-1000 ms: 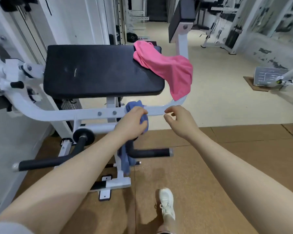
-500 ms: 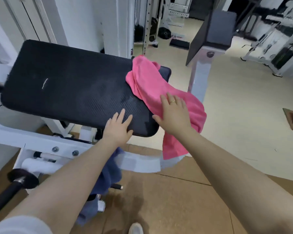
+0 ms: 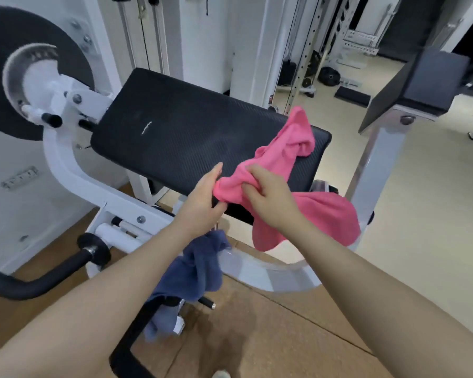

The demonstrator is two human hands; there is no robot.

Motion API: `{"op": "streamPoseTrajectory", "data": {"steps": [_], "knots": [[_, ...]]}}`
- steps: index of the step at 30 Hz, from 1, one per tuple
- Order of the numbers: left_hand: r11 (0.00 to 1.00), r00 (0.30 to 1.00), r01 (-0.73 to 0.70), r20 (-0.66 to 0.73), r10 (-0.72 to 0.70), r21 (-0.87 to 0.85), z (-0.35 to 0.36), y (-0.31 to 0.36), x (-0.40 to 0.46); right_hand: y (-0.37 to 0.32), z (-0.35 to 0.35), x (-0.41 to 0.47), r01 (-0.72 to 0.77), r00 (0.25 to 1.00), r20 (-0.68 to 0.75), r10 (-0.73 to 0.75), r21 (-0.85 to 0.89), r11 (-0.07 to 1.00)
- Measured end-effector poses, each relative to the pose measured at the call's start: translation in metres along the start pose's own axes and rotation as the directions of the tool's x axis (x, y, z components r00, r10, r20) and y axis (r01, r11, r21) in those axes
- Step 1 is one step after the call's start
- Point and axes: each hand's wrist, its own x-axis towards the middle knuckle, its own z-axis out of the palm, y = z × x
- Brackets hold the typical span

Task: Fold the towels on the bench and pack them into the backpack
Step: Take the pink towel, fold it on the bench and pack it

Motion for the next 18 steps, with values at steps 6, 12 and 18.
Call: {"op": "streamPoseTrajectory", "data": {"steps": [6,12,18], "knots": [[0.985,0.972,-0.171,-0.169,0.165,-0.017,-0.123,0.024,-0.120,-0.132,0.041,-0.012,-0.021,0.931,0.330,-0.153,0.470,0.882],[0.996,0.972,-0.020,-0.234,0.000,-0.085,-0.248,0.040,-0.297,-0.269,0.119,-0.050,-0.131,0.662,0.649,-0.374,0.592,0.795],[0.955,0.909,0.272,-0.292,-0.296,-0.120,-0.332,0.013,-0.480,-0.387,0.255,-0.130,0.034,0.519,0.762,-0.386,0.433,0.901]]}}
